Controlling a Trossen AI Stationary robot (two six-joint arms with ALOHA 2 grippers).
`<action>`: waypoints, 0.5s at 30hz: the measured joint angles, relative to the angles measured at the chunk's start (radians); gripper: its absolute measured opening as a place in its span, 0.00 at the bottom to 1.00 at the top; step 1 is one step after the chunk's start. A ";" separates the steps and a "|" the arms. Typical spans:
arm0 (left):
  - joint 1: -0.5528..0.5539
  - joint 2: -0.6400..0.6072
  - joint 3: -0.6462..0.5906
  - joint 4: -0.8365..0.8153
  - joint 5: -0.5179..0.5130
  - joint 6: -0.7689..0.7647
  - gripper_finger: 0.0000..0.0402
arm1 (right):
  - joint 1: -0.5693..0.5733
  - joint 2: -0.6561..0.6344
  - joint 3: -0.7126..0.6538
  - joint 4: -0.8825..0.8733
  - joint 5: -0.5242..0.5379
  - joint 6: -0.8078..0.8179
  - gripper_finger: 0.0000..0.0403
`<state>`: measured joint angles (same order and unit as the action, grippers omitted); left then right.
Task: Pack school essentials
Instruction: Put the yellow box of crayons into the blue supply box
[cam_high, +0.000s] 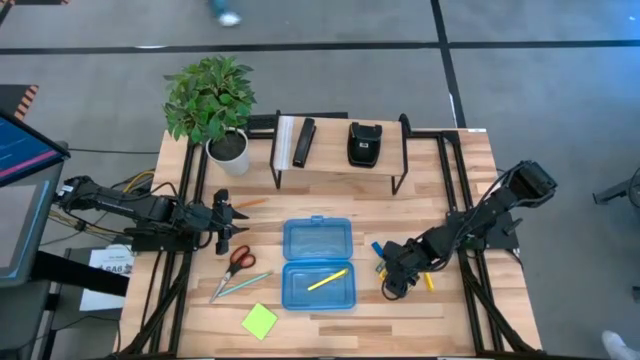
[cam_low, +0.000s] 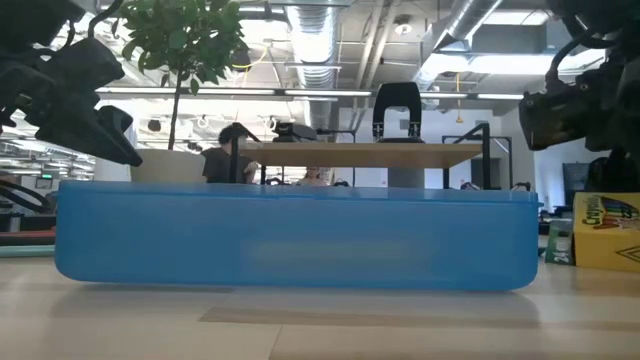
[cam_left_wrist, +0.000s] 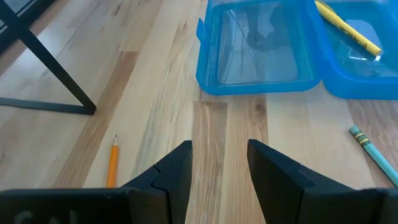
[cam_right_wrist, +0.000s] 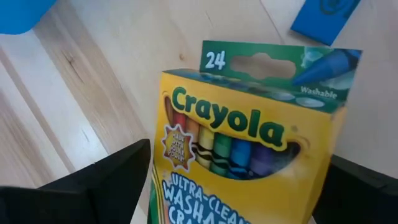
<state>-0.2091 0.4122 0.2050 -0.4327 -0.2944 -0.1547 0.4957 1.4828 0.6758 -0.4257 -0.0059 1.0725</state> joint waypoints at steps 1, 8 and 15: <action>0.000 0.000 0.000 0.000 0.000 0.000 0.36 | 0.000 0.000 0.000 0.000 0.000 0.000 0.99; 0.000 0.000 0.000 0.000 0.000 0.000 0.36 | 0.000 0.000 0.000 -0.016 -0.001 0.000 0.99; 0.000 0.000 0.000 0.000 0.000 0.000 0.36 | 0.001 0.001 0.000 -0.027 -0.015 0.024 0.99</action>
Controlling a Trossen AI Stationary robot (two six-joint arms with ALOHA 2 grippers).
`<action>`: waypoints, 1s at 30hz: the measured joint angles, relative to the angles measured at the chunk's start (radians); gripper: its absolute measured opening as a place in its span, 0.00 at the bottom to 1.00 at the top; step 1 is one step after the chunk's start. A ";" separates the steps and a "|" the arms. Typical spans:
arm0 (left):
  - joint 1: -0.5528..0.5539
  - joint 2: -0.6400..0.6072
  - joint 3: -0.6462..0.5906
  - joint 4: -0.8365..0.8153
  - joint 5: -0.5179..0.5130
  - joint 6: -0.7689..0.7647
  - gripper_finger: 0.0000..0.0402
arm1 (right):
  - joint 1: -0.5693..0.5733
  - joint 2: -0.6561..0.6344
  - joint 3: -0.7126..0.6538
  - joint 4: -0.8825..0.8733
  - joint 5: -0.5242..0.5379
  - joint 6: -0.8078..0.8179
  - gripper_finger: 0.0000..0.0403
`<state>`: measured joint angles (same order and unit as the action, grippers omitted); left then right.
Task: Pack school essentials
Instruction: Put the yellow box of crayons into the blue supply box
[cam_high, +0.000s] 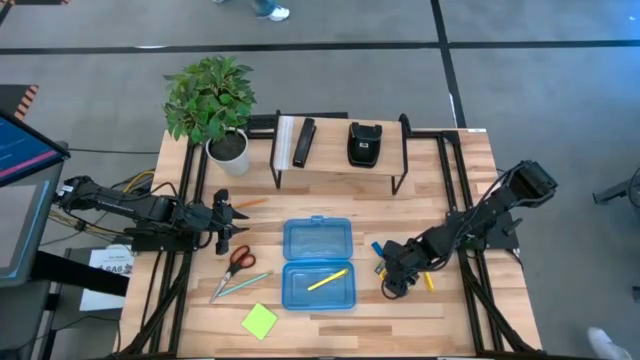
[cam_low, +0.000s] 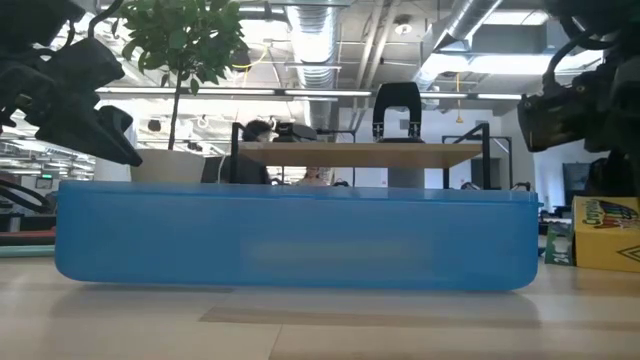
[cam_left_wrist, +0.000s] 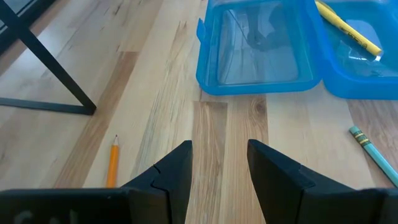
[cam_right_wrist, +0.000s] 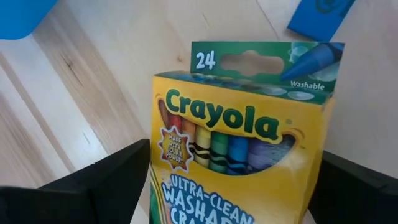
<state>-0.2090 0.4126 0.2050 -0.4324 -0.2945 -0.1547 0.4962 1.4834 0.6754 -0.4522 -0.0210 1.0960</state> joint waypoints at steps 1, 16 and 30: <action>0.000 0.000 0.000 0.000 0.000 0.000 0.36 | 0.001 0.000 0.000 0.000 -0.002 0.003 0.98; 0.000 0.000 0.000 0.000 0.000 0.000 0.36 | 0.007 0.000 -0.002 0.010 -0.007 0.055 0.74; 0.000 0.000 0.000 0.000 0.000 0.000 0.36 | 0.001 0.006 0.067 -0.048 -0.012 -0.024 0.73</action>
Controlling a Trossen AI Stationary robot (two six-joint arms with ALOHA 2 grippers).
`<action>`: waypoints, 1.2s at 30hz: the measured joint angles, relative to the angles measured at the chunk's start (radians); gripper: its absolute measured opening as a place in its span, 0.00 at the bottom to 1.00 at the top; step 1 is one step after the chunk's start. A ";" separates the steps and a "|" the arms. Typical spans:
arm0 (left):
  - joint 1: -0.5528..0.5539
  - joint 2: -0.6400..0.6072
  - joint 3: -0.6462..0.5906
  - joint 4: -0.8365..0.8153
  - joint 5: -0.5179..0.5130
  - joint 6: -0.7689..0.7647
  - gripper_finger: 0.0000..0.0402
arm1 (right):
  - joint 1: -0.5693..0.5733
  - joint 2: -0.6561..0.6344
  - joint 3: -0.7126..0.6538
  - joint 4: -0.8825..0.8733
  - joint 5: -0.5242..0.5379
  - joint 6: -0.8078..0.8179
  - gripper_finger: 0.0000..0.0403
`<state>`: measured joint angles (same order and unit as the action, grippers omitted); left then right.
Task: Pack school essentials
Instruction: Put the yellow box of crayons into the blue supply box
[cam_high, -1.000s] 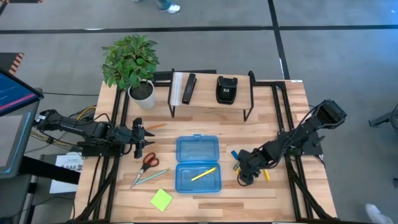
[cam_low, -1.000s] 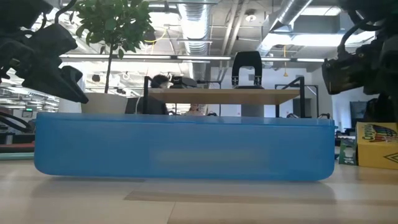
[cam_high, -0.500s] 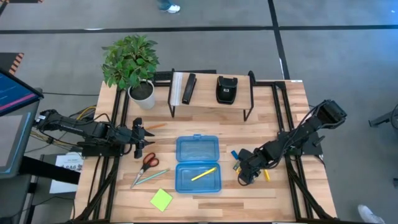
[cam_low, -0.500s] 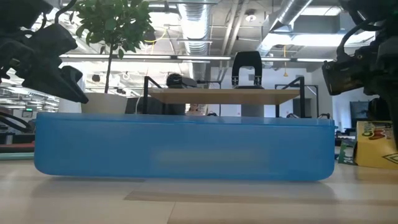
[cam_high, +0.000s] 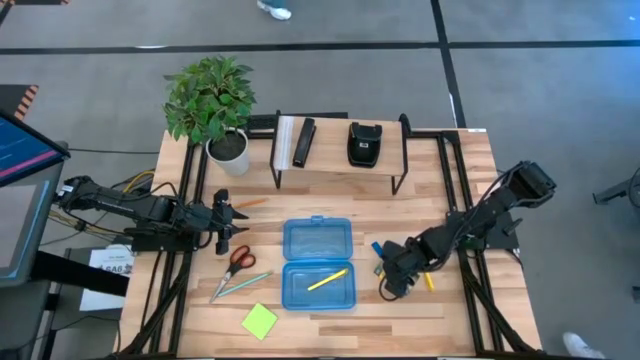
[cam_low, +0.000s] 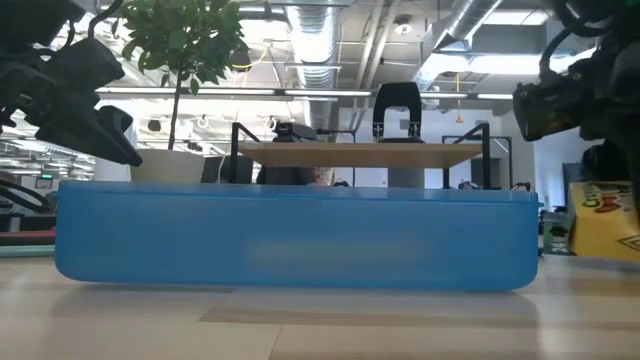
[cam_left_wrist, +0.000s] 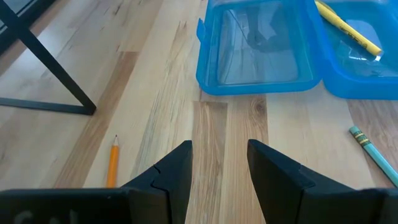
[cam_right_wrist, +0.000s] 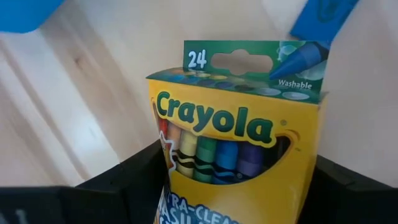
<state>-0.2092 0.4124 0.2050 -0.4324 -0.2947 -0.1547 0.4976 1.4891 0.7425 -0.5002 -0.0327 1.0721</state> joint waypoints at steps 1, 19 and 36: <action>0.000 0.000 0.000 0.000 0.000 0.000 0.36 | 0.000 0.000 0.000 -0.002 0.003 -0.001 0.73; 0.000 0.000 0.000 0.000 0.000 0.000 0.36 | -0.001 -0.003 0.086 -0.035 0.011 -0.065 0.72; 0.000 0.000 0.000 -0.001 0.000 0.000 0.36 | -0.170 0.130 0.427 -0.054 -0.059 -0.532 0.72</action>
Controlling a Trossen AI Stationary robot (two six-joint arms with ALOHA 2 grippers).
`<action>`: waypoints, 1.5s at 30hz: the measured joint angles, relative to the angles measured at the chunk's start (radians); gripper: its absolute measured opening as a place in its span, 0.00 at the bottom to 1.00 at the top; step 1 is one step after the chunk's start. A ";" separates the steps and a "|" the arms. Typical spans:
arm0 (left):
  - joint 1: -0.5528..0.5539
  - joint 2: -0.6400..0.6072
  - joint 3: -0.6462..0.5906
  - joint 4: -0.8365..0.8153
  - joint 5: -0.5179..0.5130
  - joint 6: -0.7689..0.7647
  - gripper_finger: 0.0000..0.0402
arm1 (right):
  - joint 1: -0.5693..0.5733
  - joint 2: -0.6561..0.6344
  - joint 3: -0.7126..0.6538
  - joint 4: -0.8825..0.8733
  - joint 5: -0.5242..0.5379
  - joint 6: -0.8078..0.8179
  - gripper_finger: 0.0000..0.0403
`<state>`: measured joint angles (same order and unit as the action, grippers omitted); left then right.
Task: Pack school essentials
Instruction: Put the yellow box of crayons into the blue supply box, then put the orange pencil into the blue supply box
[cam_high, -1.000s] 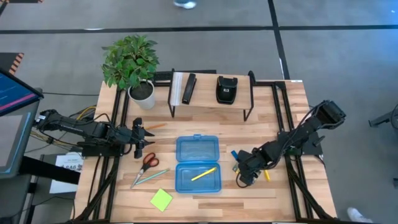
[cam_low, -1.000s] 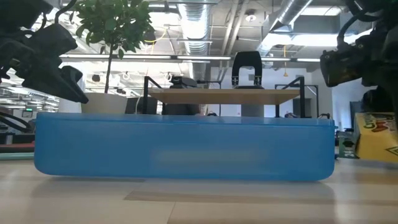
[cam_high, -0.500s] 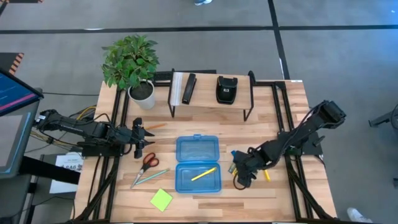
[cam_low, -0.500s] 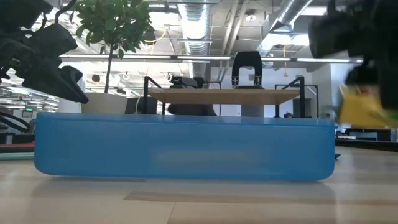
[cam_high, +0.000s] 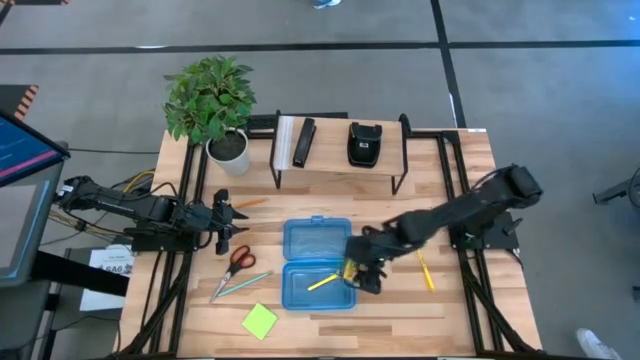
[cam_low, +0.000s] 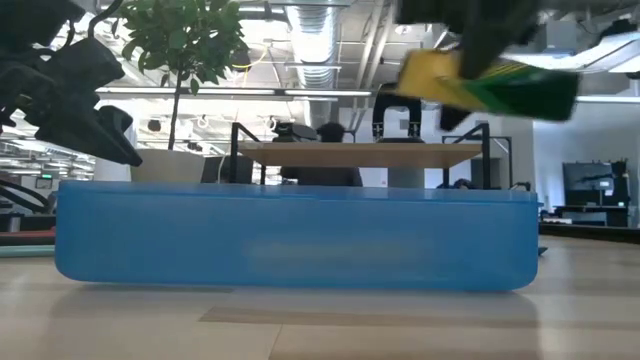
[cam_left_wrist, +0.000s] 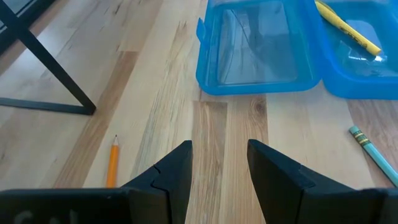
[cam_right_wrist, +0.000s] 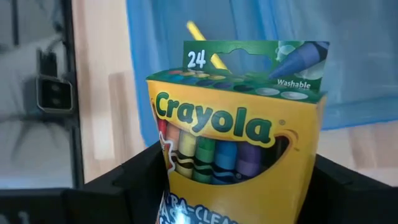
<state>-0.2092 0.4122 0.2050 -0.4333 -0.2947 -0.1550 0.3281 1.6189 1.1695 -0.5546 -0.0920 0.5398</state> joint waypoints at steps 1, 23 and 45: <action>0.000 0.000 0.000 -0.001 0.000 -0.003 0.36 | -0.014 0.038 0.031 -0.001 -0.032 -0.031 0.72; 0.000 0.000 0.000 -0.025 0.000 -0.022 0.36 | -0.049 0.449 0.446 -0.149 -0.218 -0.287 0.72; 0.000 0.000 0.000 -0.026 0.000 -0.022 0.36 | -0.092 0.448 0.467 -0.231 -0.294 -0.272 0.98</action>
<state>-0.2091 0.4122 0.2050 -0.4591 -0.2943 -0.1772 0.2363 2.0669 1.6361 -0.7858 -0.3860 0.2676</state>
